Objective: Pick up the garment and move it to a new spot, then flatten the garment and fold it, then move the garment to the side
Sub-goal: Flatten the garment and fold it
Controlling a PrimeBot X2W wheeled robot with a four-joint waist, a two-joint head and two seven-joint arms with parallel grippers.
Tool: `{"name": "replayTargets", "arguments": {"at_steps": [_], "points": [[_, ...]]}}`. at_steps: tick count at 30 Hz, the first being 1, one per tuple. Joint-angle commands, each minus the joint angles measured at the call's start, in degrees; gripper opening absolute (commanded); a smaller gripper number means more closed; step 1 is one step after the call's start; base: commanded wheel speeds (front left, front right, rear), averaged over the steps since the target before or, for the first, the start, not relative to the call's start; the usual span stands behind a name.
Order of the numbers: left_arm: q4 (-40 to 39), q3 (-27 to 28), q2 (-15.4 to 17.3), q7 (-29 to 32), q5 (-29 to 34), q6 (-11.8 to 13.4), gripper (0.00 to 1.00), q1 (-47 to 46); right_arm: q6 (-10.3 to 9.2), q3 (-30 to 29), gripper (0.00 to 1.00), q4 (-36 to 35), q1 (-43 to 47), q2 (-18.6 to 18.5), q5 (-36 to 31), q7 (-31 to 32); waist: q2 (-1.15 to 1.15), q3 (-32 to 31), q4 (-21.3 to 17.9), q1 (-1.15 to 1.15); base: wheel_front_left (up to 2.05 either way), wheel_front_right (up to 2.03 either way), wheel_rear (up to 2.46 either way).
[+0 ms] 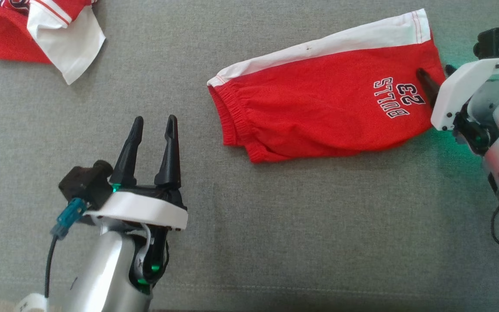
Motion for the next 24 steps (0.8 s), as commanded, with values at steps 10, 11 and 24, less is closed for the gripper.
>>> {"name": "replayTargets", "arguments": {"at_steps": [10, 11, 24], "points": [[-2.33, 3.72, -0.14, -0.69, 1.72, -0.65, 1.0, 1.06, 0.37, 3.26, 0.0, -2.33, 2.79, -0.63, 5.02, 0.65, 0.0, -1.17, -1.78, 0.0, 0.0, 0.0, 0.0], [-2.36, 3.92, -0.15, -0.69, 1.87, -0.65, 1.0, 1.24, 0.37, 3.23, 0.0, -2.34, 2.75, -0.68, 5.2, -0.41, 0.0, -1.43, -2.14, 0.0, 0.0, 0.0, 0.0], [-2.28, 5.38, -0.2, -0.69, 2.45, -0.9, 1.0, 3.86, 0.37, 3.68, 0.0, -4.46, 7.63, -2.85, 7.26, -9.76, 0.0, -5.21, -9.68, 0.0, 0.0, 0.0, 0.0]]}}
